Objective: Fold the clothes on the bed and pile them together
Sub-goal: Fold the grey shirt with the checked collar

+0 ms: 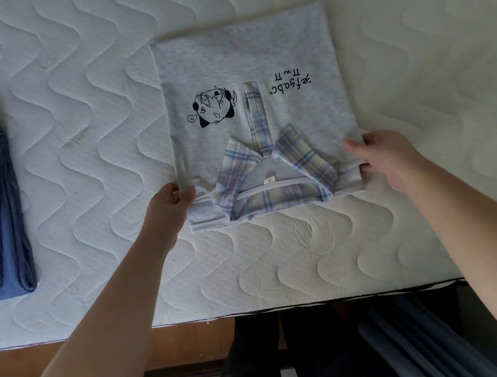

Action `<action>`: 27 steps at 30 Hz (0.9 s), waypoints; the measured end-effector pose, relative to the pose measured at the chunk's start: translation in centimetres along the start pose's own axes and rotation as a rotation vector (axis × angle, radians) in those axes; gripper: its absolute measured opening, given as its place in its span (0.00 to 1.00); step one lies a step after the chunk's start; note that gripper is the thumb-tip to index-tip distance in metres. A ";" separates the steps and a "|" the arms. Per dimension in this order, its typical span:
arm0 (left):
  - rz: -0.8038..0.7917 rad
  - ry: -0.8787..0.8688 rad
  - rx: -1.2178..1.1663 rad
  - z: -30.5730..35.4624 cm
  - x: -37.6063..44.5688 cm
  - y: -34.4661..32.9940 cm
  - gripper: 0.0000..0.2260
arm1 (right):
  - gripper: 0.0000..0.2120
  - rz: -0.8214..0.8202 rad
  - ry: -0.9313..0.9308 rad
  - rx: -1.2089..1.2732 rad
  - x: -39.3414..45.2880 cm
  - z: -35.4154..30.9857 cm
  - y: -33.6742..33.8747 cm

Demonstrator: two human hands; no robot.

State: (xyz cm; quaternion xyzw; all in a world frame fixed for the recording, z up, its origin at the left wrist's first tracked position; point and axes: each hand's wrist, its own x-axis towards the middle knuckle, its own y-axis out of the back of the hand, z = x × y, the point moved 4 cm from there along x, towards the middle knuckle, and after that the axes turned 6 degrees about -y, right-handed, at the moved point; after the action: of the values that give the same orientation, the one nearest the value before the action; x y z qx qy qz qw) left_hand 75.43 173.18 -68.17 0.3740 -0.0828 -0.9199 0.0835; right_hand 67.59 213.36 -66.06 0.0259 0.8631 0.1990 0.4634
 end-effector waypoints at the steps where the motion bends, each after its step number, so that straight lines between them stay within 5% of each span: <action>1: -0.039 0.009 -0.043 -0.2 0.0 0.1 0.09 | 0.16 -0.008 -0.003 0.029 0.2 -0.3 -0.1; 4: -0.122 0.043 -0.122 -0.4 0.2 0.1 0.09 | 0.15 -0.039 -0.046 0.034 0.8 -0.9 -0.7; 7: -0.117 0.086 -0.155 0.3 0.5 0.1 0.21 | 0.22 -0.070 -0.071 -0.040 1.6 -1.3 -1.1; 11: -0.114 0.072 -0.172 1.4 1.4 -0.8 0.28 | 0.20 0.082 0.116 -0.232 1.9 -1.7 -1.6; 16: -0.092 0.034 -0.102 2.1 1.5 -1.7 0.34 | 0.21 0.002 0.091 -0.006 1.3 -0.5 -3.4; 22: -0.065 -0.016 -0.014 2.1 1.3 -1.8 0.22 | 0.27 -0.047 0.059 0.135 0.8 0.0 -4.0; 24: -0.071 -0.006 -0.042 1.7 1.2 -1.8 0.13 | 0.24 -0.042 0.049 0.121 0.7 0.5 -3.8; 27: -0.129 -0.018 -0.113 2.1 0.4 -1.6 0.14 | 0.15 -0.057 0.061 0.150 0.0 0.7 -3.4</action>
State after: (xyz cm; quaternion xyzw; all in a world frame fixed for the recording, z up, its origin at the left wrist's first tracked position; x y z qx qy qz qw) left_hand 73.54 174.86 -67.31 0.3648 -0.0071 -0.9300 0.0442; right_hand 68.59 210.46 -67.65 0.0297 0.8896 0.1213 0.4392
